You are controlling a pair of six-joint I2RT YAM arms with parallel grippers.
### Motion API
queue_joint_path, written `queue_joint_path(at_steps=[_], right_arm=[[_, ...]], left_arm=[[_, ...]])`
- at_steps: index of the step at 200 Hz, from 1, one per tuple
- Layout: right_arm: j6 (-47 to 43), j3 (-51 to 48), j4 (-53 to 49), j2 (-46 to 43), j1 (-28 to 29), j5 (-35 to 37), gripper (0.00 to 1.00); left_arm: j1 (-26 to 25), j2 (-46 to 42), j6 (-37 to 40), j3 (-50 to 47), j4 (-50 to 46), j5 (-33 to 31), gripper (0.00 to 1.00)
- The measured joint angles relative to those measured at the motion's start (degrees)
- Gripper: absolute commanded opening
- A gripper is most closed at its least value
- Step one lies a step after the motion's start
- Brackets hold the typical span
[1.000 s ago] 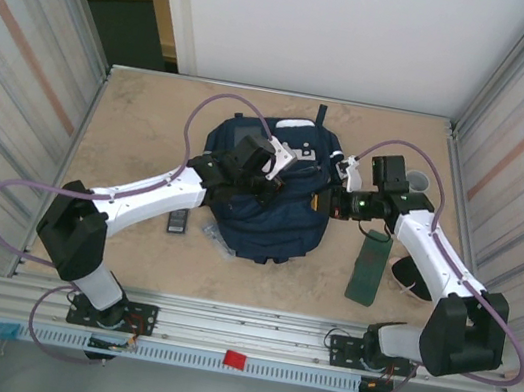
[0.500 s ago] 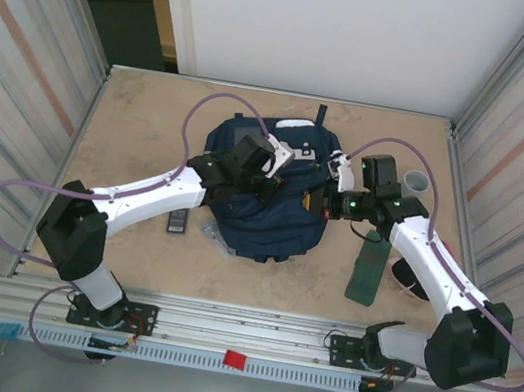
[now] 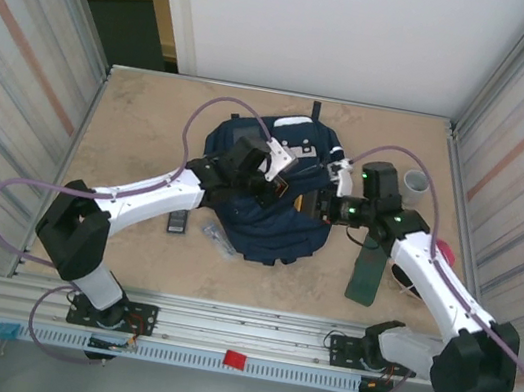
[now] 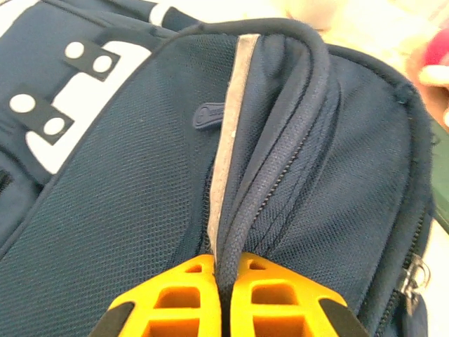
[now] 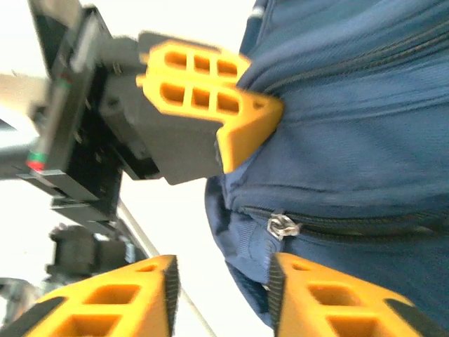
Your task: Pack the student bag
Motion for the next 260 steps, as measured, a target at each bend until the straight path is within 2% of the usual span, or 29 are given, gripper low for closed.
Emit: queue_joint_path(at_steps=[15, 33, 81, 138, 151, 166, 181, 197, 237, 260], right_arm=[[4.5, -2.7, 1.9, -3.8, -4.2, -1.2, 0.59], [10.1, -5.9, 4.7, -7.6, -6.8, -0.9, 0.6], [25.3, -13.2, 14.3, -10.0, -4.9, 0.3, 0.62], [34.8, -13.3, 23.4, -4.0, -2.4, 3.9, 0.62], [36.2, -13.3, 25.4, -2.6, -1.9, 4.9, 0.56], [38.4, -13.3, 26.9, -1.6, -1.3, 6.4, 0.31], [39.8, -13.4, 27.8, -1.4, -0.7, 8.1, 0.14], [41.1, -14.5, 29.1, -1.5, 0.3, 10.6, 0.0], [43.3, -18.1, 32.3, -4.4, 5.9, 20.1, 0.0], [43.5, -19.6, 32.3, -7.5, 10.1, 28.4, 0.0]], left_arm=[[2.1, -0.5, 2.7, -1.7, 1.9, 5.9, 0.0], [4.5, -0.6, 6.0, -2.6, 3.2, 12.5, 0.0], [6.4, -0.7, 19.4, -3.0, 2.7, 22.4, 0.0], [7.8, -0.7, 27.1, -3.1, 1.2, 28.9, 0.0], [7.7, -0.7, 28.6, -3.1, 0.8, 29.1, 0.0], [7.9, -0.7, 30.3, -3.1, 0.2, 29.3, 0.0], [8.2, -0.7, 32.9, -3.1, -0.4, 29.0, 0.0], [8.5, -0.7, 35.8, -2.6, -1.6, 28.6, 0.0], [10.6, 0.9, 39.5, 0.5, -5.9, 29.3, 0.01], [11.0, 2.8, 39.6, 3.1, -7.3, 29.7, 0.13]])
